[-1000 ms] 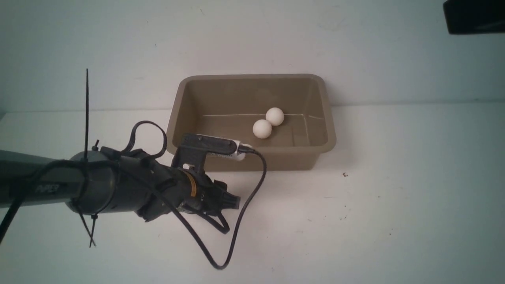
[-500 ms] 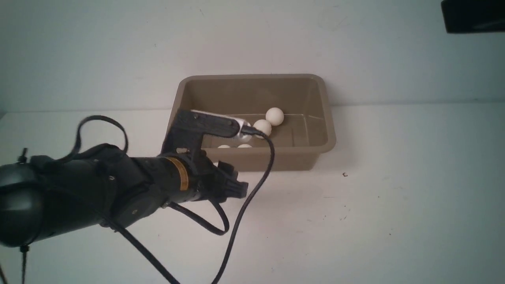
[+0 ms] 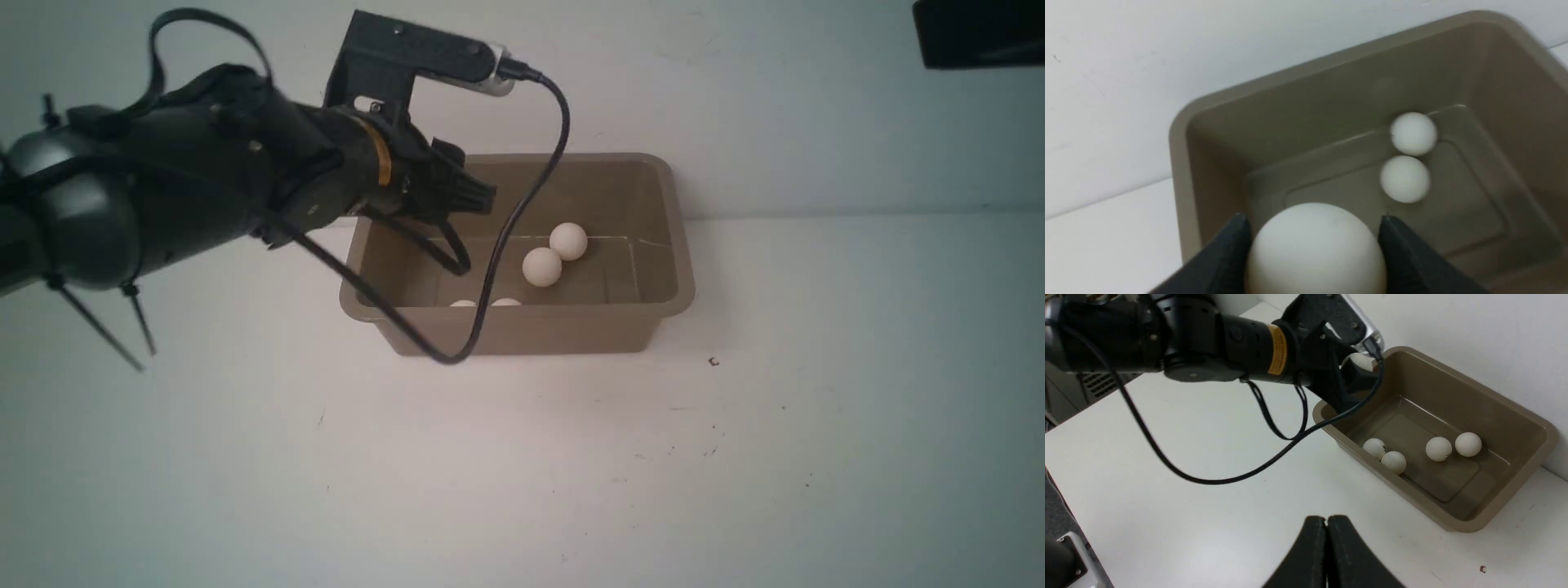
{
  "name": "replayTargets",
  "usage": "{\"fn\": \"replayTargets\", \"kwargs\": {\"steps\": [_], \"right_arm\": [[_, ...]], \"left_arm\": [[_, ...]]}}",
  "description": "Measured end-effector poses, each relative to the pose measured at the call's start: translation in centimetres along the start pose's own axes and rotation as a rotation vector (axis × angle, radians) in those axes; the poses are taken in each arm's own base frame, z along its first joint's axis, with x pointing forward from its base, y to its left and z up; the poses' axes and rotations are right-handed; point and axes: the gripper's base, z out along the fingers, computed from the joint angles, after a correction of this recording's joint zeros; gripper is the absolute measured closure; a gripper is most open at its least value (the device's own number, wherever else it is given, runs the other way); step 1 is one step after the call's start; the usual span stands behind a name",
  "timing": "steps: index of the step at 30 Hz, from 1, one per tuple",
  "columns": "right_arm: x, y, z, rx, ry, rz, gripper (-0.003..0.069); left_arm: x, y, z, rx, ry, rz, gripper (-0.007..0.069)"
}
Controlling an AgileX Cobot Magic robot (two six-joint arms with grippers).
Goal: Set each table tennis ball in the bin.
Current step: Use the left arm to put the table tennis ball into the box
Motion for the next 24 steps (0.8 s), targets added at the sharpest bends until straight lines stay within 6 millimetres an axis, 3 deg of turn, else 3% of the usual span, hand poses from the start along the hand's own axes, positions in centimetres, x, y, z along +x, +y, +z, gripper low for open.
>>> {"fn": "replayTargets", "kwargs": {"steps": [6,12,17,24], "right_arm": [[0.0,0.0,0.0,0.000,0.000,0.000,0.0676],[0.0,0.0,0.0,0.000,0.000,0.000,0.0676],[0.0,0.0,0.0,0.000,0.000,-0.001,0.0676],[0.0,0.0,0.0,0.000,0.000,-0.001,0.0676]], "left_arm": [[0.2,-0.6,4.9,-0.022,0.065,0.043,0.0275],[2.7,-1.1,8.2,-0.025,0.146,0.057,0.0275],[3.8,-1.3,9.3,-0.025,0.179,0.064,0.0275],[3.8,-1.3,9.3,-0.025,0.179,0.058,0.0272]]}}
